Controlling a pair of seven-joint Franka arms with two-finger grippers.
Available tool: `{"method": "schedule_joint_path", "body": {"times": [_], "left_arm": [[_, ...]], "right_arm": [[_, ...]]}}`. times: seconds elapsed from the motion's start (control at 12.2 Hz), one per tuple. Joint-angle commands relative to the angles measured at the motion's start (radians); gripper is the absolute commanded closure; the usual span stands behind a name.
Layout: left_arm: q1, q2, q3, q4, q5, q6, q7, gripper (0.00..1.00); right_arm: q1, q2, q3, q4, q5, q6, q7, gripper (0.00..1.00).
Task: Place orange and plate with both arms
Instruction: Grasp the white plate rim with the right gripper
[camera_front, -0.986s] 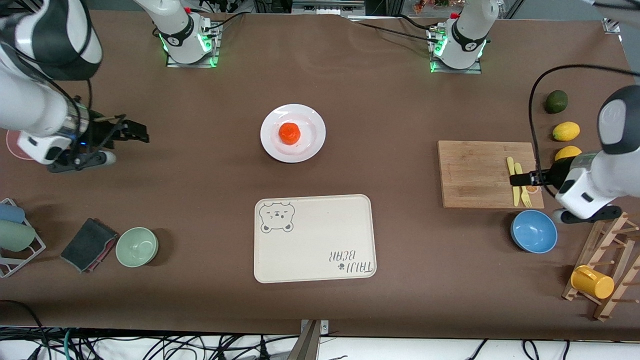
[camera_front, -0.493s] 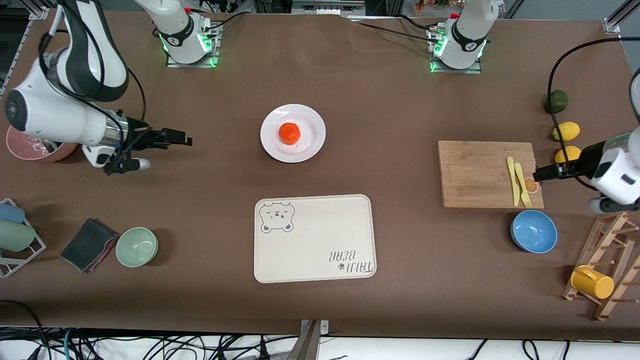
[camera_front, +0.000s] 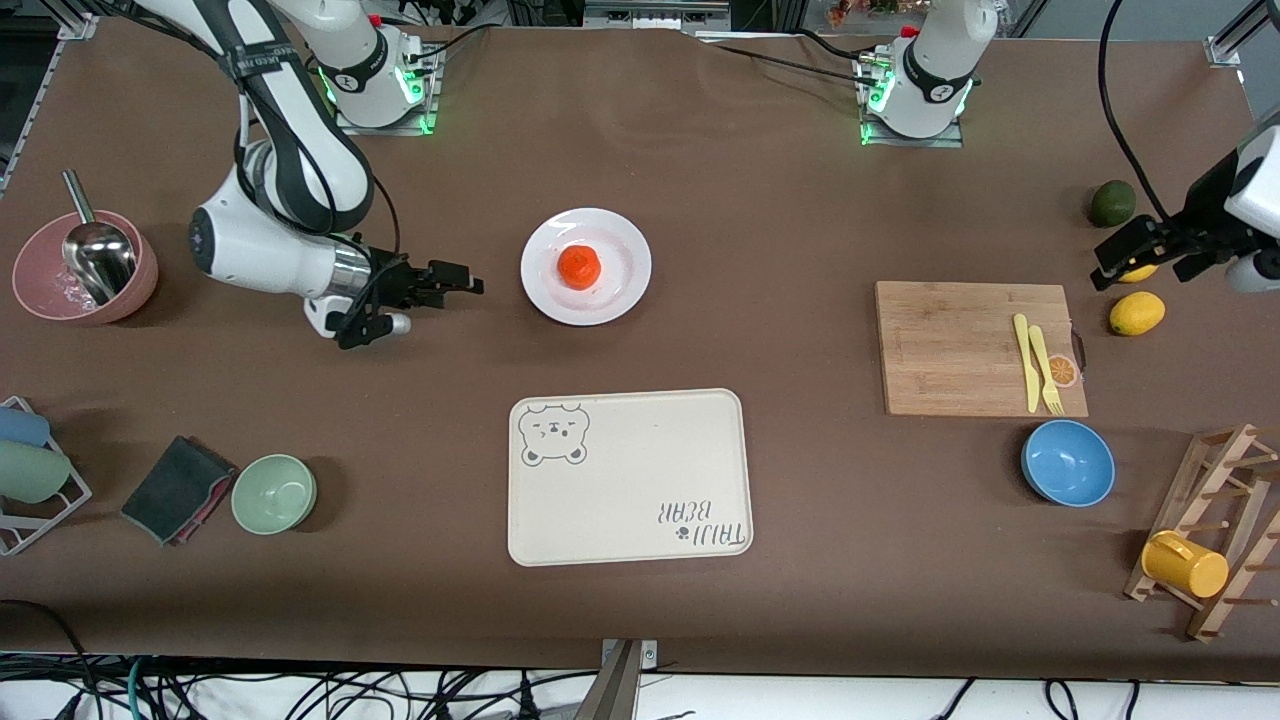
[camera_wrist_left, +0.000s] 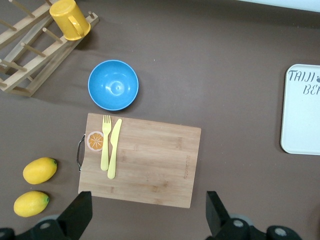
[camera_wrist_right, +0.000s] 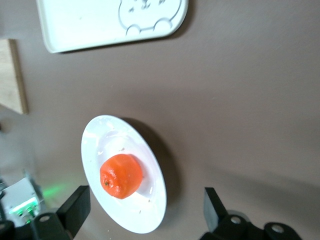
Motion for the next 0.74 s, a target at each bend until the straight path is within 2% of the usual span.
{"method": "schedule_joint_path", "body": {"times": [0.0, 0.16, 0.33, 0.41, 0.49, 0.66], "left_arm": [[-0.021, -0.002, 0.01, 0.017, 0.012, -0.119, 0.098, 0.0], [-0.024, -0.001, 0.034, 0.04, 0.007, -0.188, 0.24, 0.0], [-0.026, -0.001, 0.037, 0.048, 0.003, -0.204, 0.236, 0.0], [-0.024, 0.009, 0.033, 0.054, -0.002, -0.202, 0.236, 0.0], [-0.015, 0.016, 0.031, 0.104, -0.003, -0.216, 0.252, 0.0], [-0.011, 0.035, 0.033, 0.141, -0.002, -0.236, 0.26, 0.0]], "right_arm": [[-0.011, -0.007, 0.031, -0.084, 0.161, 0.056, -0.168, 0.0], [-0.009, 0.019, 0.107, -0.127, 0.295, 0.151, -0.226, 0.0], [-0.008, 0.068, 0.173, -0.135, 0.406, 0.225, -0.292, 0.0], [-0.008, 0.086, 0.189, -0.135, 0.451, 0.249, -0.346, 0.0], [-0.008, 0.106, 0.191, -0.136, 0.491, 0.259, -0.393, 0.0], [-0.008, 0.129, 0.191, -0.138, 0.526, 0.26, -0.435, 0.0]]}}
